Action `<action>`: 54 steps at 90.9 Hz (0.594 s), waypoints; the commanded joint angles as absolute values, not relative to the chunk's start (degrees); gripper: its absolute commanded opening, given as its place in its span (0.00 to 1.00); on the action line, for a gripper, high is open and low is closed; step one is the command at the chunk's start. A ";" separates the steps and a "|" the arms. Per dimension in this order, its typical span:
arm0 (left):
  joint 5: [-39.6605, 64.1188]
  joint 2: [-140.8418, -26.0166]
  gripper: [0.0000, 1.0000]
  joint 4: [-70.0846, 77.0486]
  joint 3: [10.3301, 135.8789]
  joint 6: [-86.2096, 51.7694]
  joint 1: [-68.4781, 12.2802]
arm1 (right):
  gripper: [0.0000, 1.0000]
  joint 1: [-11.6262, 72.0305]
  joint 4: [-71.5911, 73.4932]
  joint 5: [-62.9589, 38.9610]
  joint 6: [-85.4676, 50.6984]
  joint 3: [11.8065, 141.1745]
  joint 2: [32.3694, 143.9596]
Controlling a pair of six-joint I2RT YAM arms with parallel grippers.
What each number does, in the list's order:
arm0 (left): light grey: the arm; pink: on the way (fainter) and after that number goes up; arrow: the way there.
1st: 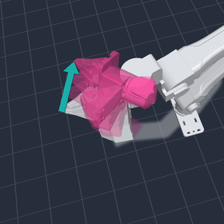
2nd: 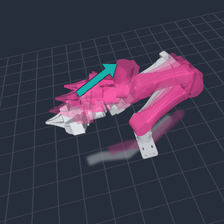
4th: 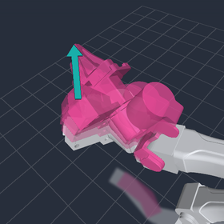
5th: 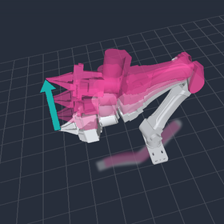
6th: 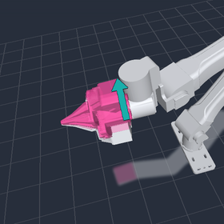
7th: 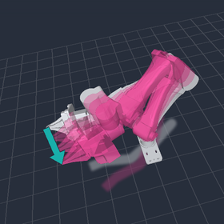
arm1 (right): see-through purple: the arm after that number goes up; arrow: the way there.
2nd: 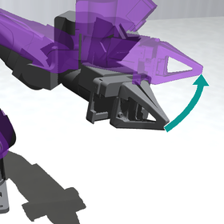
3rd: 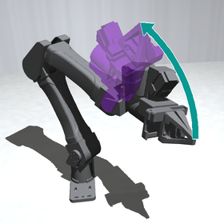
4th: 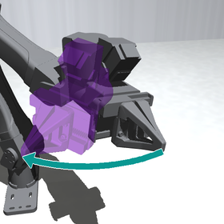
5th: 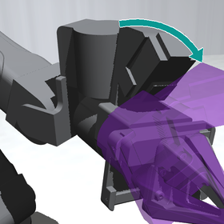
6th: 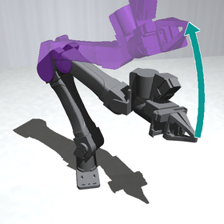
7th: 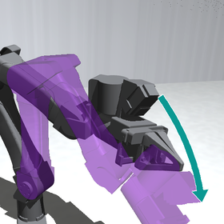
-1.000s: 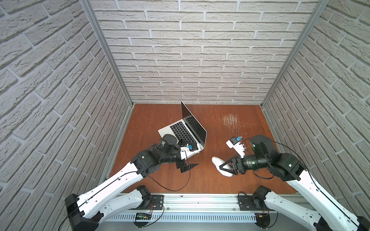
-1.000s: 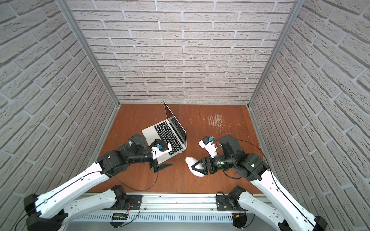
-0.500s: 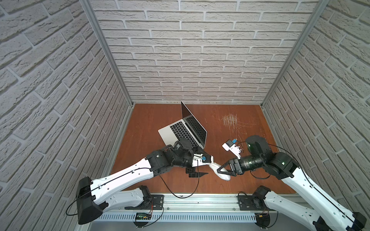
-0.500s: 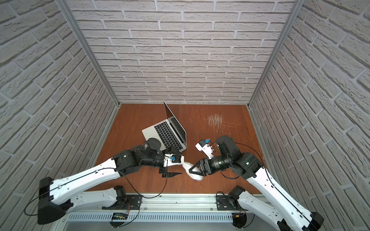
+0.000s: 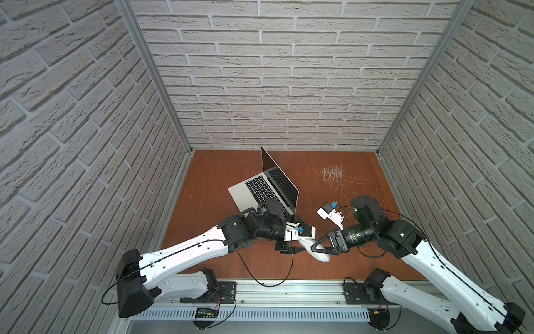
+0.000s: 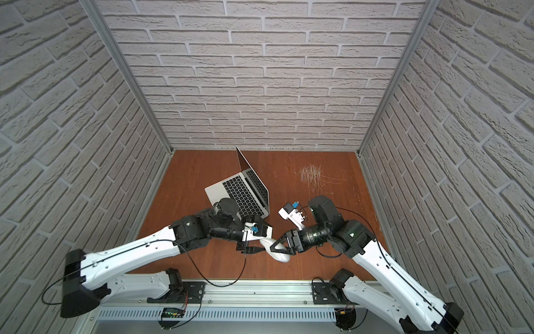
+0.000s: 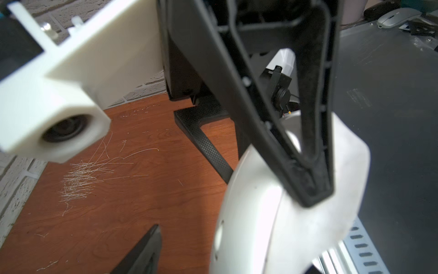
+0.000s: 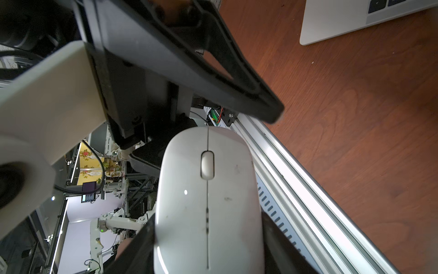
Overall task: Remove the wireless mouse receiver from the laptop
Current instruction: Place the mouse at the center of the board.
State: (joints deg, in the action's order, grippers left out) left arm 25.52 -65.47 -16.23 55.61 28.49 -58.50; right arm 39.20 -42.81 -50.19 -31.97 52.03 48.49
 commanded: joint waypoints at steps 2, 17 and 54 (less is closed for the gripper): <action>27.49 -65.49 0.63 -14.47 57.57 27.94 -59.18 | 0.30 38.94 -39.13 -52.67 -32.66 51.27 48.53; 27.60 -66.37 0.52 -15.96 59.02 27.55 -60.46 | 0.31 38.94 -38.96 -52.55 -32.81 50.76 48.95; 20.82 -67.73 0.11 -20.36 60.51 19.30 -62.84 | 0.52 37.96 -38.85 -48.62 -32.42 50.31 48.55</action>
State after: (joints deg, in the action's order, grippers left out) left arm 21.96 -67.72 -24.01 58.72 28.25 -62.57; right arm 37.82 -42.13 -51.62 -36.14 50.85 49.04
